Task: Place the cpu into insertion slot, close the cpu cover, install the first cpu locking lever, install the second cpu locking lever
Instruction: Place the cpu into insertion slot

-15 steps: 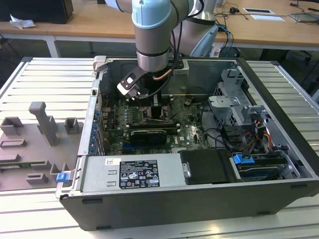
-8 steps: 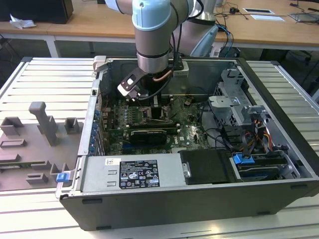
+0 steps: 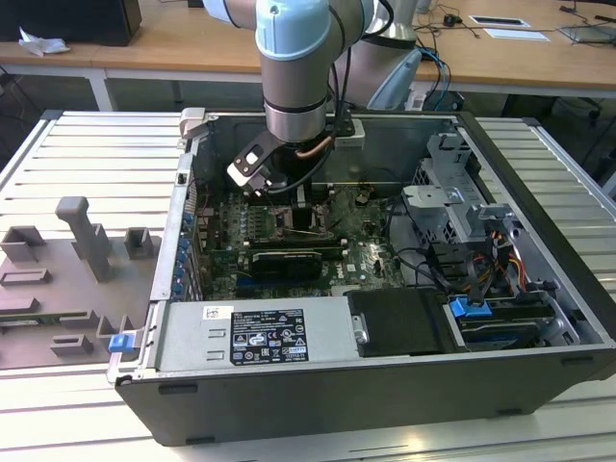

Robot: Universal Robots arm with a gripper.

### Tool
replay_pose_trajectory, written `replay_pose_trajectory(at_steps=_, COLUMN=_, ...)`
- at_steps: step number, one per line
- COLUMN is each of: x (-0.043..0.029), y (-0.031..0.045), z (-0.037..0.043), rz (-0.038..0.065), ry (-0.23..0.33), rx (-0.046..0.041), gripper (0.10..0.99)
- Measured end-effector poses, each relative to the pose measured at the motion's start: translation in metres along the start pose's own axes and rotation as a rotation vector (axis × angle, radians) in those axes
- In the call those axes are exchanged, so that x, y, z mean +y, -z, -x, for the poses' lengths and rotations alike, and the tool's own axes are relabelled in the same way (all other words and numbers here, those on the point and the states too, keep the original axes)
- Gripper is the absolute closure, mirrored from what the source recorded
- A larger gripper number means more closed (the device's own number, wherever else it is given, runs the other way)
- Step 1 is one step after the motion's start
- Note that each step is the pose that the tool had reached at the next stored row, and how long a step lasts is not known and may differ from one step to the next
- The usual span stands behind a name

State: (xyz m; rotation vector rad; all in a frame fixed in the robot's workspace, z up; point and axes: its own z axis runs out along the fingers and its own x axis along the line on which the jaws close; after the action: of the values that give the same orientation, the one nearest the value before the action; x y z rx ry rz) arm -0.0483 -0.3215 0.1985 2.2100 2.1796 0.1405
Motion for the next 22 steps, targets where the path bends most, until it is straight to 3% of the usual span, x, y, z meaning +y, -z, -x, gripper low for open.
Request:
replay_pose_trajectory(at_steps=4, x=0.0, y=0.0, z=0.0, rz=0.0, ry=0.0, rx=-0.0002, gripper=0.533)
replay_pose_trajectory(at_steps=5, x=0.0, y=0.0, z=0.0, rz=0.0, ry=0.0, rx=-0.0002, gripper=0.471)
replay_pose_trajectory(at_steps=8, x=0.0, y=0.0001, z=0.0, rz=0.0, ry=0.0, rx=-0.0003, gripper=0.471)
replay_pose_trajectory(at_steps=15, x=0.0009, y=0.0101, z=-0.0004, rz=0.0, ry=0.0, rx=-0.0009, gripper=0.471)
replay_pose_trajectory(at_steps=16, x=0.001, y=0.0111, z=-0.0004, rz=0.0, ry=0.0, rx=-0.0012, gripper=0.482)
replay_pose_trajectory(at_steps=19, x=0.0013, y=0.0144, z=-0.0006, rz=0.0, ry=0.0, rx=-0.0036, gripper=0.675)
replay_pose_trajectory(at_steps=20, x=0.0013, y=0.0149, z=-0.0006, rz=0.0, ry=0.0, rx=-0.0043, gripper=0.675)
replay_pose_trajectory(at_steps=22, x=0.0015, y=0.0167, z=-0.0007, rz=0.0, ry=0.001, rx=-0.0064, gripper=0.796)
